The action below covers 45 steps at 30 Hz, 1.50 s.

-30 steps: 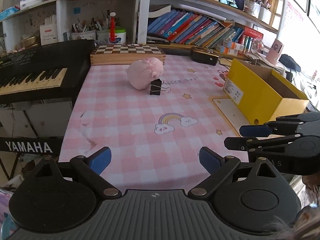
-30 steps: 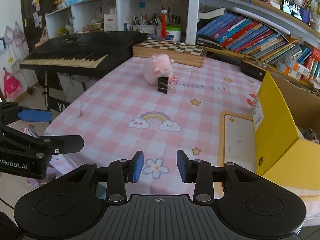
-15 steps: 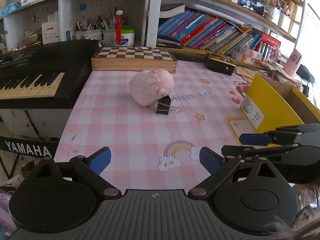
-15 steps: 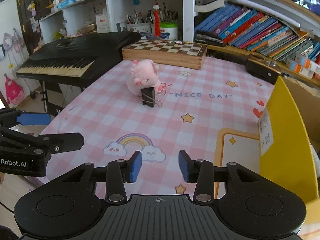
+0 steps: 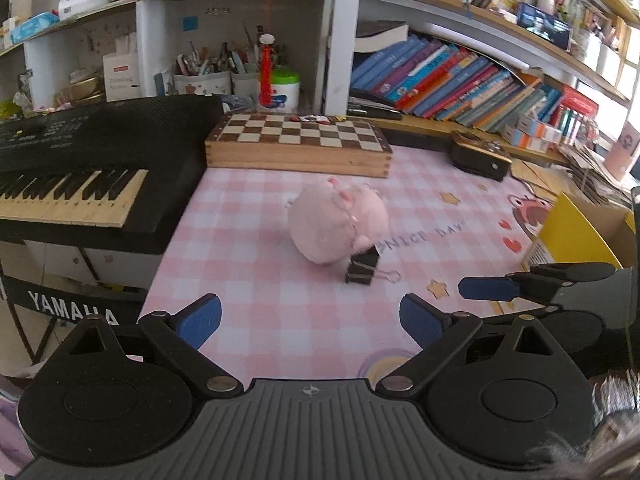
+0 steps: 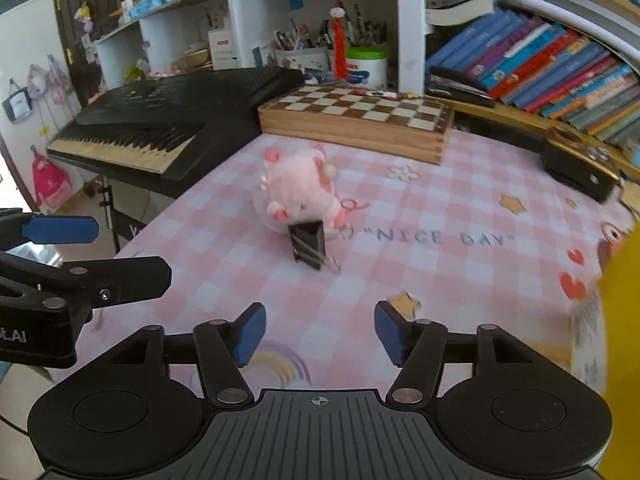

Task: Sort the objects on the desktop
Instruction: 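Move both tools toward the pink plush pig and black binder clip, then grasp the pink plush pig with the left tool while the right grasps the binder clip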

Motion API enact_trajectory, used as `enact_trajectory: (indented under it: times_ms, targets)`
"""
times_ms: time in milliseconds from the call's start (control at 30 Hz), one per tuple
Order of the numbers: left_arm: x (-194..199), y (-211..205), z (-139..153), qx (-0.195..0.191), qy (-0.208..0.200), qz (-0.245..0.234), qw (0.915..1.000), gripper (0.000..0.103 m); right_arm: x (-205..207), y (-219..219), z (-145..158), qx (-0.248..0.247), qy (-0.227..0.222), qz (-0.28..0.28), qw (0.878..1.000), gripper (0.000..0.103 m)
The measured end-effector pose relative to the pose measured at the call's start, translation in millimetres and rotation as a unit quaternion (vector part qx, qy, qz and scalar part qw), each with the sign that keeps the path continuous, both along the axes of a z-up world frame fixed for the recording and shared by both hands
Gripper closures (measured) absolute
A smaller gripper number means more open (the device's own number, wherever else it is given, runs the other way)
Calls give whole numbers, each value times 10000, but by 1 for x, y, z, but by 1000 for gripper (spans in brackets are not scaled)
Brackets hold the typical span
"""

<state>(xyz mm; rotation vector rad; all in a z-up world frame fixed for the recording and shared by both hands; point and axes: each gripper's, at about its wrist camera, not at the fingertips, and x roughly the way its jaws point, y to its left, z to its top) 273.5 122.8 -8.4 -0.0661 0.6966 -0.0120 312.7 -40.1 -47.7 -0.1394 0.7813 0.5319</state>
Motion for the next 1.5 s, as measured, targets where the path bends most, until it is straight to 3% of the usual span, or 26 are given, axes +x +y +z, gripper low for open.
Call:
enact_trajectory:
  times_ms: [433,867,933,967,1067,1133,1500]
  targets:
    - [53,7,8,127,-90,293,9994,5,50,29,-19,3,18,267,9996,36]
    - [74,6,7,57,7,405,9992,5,72,41,-35,68,-34,423,9991,36]
    - [77,5,8,70,9,381,9992,5,73,40,-35,80,-55,424,9991,42]
    - [78,5,8,67,7,365,9993,5,74,38,-34,81,-52,425,9990,53]
    - [82,1,8,41,-8,300,9995,5,75,32,-33,99,9,438,9990,72]
    - [86,-3,8,19,-12,232,9997,5,73,27,-30,102,32,415,9991,79]
    - [108,-29,-7,-194,124,-240,9994,4,52,-23,-16,-34,107,-255,9996,79]
